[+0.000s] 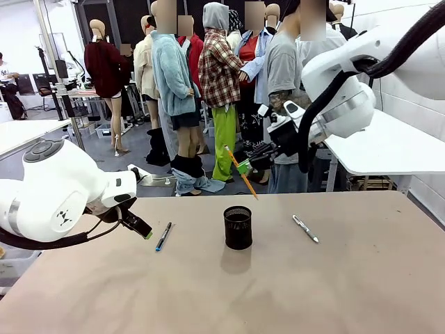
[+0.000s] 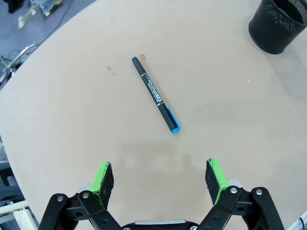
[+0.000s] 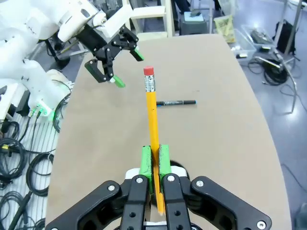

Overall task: Place the pens into the pen holder.
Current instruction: Pick up a writing instrument from the table and place it into the Pen holder.

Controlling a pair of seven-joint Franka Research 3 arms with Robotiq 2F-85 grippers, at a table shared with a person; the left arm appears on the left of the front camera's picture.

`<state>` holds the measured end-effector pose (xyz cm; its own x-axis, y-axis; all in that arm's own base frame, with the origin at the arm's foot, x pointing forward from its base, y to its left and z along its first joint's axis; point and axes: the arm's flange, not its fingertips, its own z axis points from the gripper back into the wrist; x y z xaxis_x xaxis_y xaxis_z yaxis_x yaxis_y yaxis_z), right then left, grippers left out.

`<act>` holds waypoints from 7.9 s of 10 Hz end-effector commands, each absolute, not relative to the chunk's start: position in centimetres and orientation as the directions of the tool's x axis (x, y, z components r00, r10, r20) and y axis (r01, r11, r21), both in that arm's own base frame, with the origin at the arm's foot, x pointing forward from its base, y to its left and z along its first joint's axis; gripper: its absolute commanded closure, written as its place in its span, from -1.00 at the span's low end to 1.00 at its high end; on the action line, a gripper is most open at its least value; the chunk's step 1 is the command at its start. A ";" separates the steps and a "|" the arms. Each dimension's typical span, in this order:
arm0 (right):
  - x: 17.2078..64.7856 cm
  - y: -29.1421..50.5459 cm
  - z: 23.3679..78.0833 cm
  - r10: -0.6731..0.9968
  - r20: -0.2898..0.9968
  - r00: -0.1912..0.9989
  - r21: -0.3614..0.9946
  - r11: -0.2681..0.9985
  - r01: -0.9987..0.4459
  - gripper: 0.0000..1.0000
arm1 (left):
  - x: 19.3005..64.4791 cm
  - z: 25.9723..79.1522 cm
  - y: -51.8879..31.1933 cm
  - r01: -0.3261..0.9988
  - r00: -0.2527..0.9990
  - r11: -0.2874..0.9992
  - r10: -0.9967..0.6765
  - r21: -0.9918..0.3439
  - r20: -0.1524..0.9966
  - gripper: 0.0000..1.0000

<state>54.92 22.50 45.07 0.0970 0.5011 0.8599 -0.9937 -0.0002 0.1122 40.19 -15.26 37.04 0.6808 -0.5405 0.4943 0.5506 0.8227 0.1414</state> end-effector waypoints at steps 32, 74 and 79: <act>53.5 16.4 42.0 0.639 0.716 0.281 0.088 0.316 -0.945 -0.32 | 40.2 37.1 -15.1 0.547 0.682 0.825 -0.536 0.139 0.497 -1.00; 53.9 16.6 38.9 0.732 0.236 0.639 0.142 0.624 -0.768 1.00 | 40.2 37.1 -15.1 0.547 0.682 0.825 -0.536 0.139 0.497 -1.00; 51.1 17.6 42.9 0.696 0.665 0.272 0.160 0.223 -0.962 1.00 | 40.2 37.1 -15.1 0.547 0.682 0.825 -0.536 0.139 0.497 -1.00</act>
<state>52.14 18.86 44.10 0.3192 0.7251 0.6101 -0.9408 0.3197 0.1123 40.20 -15.28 37.04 0.6807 -0.5409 0.4940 0.5507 0.8225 0.1419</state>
